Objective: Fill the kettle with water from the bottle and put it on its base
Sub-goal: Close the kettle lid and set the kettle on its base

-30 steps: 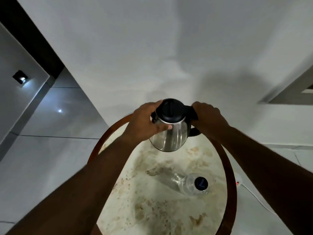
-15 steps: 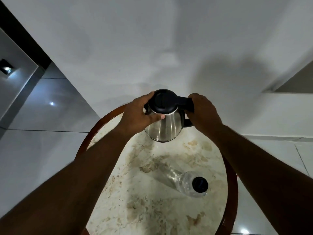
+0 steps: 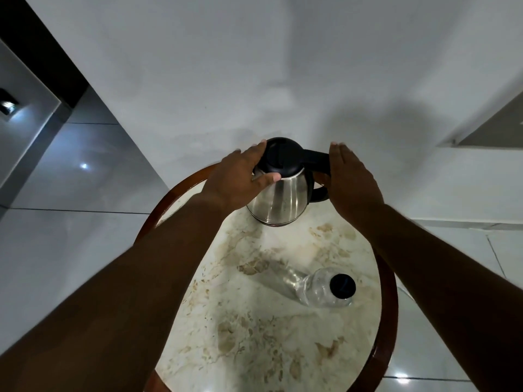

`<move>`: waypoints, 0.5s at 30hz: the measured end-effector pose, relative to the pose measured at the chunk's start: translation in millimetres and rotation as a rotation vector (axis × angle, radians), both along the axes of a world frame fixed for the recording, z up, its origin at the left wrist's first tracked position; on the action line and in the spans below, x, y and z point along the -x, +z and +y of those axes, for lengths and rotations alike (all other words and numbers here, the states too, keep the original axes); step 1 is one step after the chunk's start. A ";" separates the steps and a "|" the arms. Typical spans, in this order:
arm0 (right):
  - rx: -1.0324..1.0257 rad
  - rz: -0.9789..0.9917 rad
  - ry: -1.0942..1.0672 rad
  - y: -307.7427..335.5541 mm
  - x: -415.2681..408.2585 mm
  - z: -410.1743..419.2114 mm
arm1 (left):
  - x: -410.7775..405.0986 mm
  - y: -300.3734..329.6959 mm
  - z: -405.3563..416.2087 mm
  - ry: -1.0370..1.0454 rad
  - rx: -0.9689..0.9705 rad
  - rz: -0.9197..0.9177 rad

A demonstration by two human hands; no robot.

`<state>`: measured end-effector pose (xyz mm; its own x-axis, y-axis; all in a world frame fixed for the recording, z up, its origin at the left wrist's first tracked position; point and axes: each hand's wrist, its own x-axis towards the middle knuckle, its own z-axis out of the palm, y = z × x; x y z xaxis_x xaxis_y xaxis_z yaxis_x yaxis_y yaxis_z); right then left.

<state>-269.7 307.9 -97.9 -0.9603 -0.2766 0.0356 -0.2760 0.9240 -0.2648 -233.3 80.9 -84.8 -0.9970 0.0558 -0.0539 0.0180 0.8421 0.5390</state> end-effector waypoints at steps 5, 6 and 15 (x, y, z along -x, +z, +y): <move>-0.045 0.005 0.124 14.9 -9.6 -7.6 | 0.5 14.0 2.1 -0.086 0.133 -0.015; -0.067 -0.013 0.150 16.2 -9.5 -9.9 | 0.0 14.8 1.3 -0.094 0.157 -0.003; 0.030 -0.179 0.095 24.6 -4.1 -9.7 | -4.7 11.0 -1.1 -0.125 0.165 -0.134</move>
